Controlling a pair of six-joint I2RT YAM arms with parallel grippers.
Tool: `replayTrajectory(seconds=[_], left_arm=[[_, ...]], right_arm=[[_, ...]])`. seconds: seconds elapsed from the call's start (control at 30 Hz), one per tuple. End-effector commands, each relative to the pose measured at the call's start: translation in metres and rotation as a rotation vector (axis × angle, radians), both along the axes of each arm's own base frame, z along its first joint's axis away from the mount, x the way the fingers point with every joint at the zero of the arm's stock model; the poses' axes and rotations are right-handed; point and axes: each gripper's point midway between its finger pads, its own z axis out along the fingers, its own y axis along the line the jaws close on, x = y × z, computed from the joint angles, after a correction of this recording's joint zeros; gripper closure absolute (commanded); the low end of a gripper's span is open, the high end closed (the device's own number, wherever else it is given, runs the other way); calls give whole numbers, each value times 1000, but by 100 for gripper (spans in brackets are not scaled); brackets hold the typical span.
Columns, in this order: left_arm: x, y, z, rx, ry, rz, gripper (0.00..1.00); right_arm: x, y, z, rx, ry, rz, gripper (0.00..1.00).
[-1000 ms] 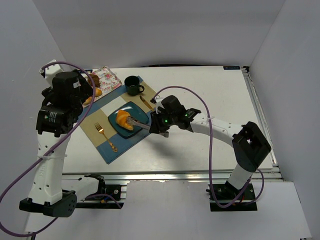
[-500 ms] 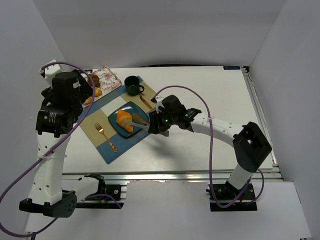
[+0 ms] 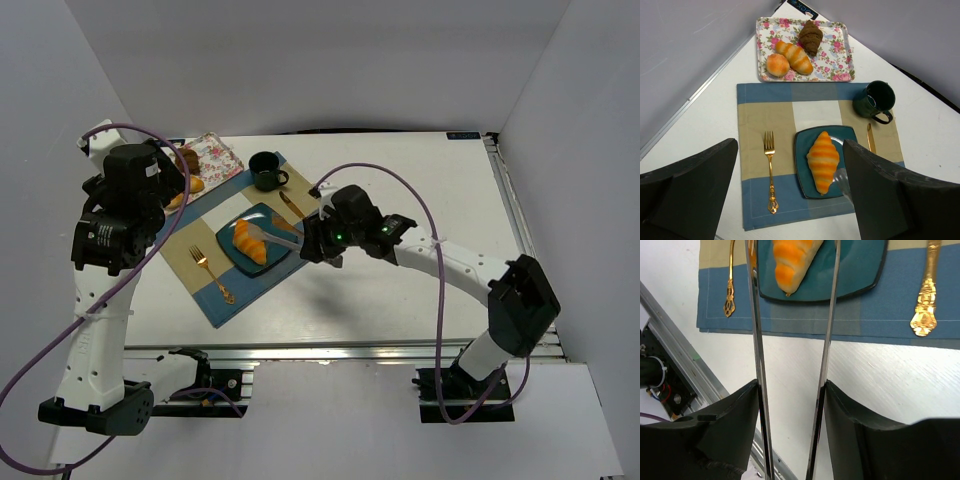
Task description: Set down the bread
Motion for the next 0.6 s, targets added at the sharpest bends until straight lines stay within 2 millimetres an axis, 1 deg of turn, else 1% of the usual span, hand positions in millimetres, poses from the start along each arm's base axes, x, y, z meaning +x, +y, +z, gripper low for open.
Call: replayTrajectory(seconds=[0.0, 0.03, 0.07, 0.1, 0.13, 0.2, 0.23, 0.27, 0.3, 0.33, 0.37, 0.4, 0.43, 0.47, 0.5, 0.53, 0.57], left_arm=[[-4, 2, 10, 1, -46, 6, 3], [-4, 2, 11, 0, -47, 6, 3], [-3, 2, 12, 1, -48, 6, 3], [-3, 3, 12, 2, -50, 7, 3], [-3, 3, 13, 1, -54, 8, 3], [-2, 3, 14, 1, -59, 8, 3], [-2, 3, 15, -1, -62, 9, 3], [-1, 2, 15, -3, -67, 10, 3], [-1, 3, 15, -4, -70, 11, 3], [0, 2, 15, -9, -74, 10, 3], [1, 1, 15, -10, -77, 8, 3], [2, 1, 16, -12, -81, 7, 3], [3, 0, 16, -12, -82, 4, 3], [5, 0, 17, -15, -90, 4, 3], [5, 0, 17, -15, -91, 4, 3], [5, 0, 18, -16, -95, 6, 3], [5, 0, 18, -15, -98, 7, 3]], right_arm=[[17, -10, 59, 50, -128, -84, 42], [20, -14, 57, 30, -134, -107, 42], [23, -19, 71, 45, -160, -130, 42], [34, -30, 76, 35, -179, -195, 42], [39, -42, 85, 36, -194, -237, 42], [63, -73, 96, 20, -220, -379, 42], [70, -87, 103, 22, -228, -423, 42], [87, -113, 101, -3, -220, -499, 42], [96, -126, 108, -5, -231, -540, 42], [106, -141, 109, -21, -234, -584, 42], [120, -168, 109, -43, -234, -655, 42], [131, -183, 116, -55, -254, -708, 41], [141, -196, 111, -87, -261, -742, 41], [155, -225, 109, -127, -272, -825, 41], [164, -237, 110, -139, -276, -858, 41], [176, -260, 100, -166, -263, -913, 41], [183, -273, 98, -171, -267, -943, 41]])
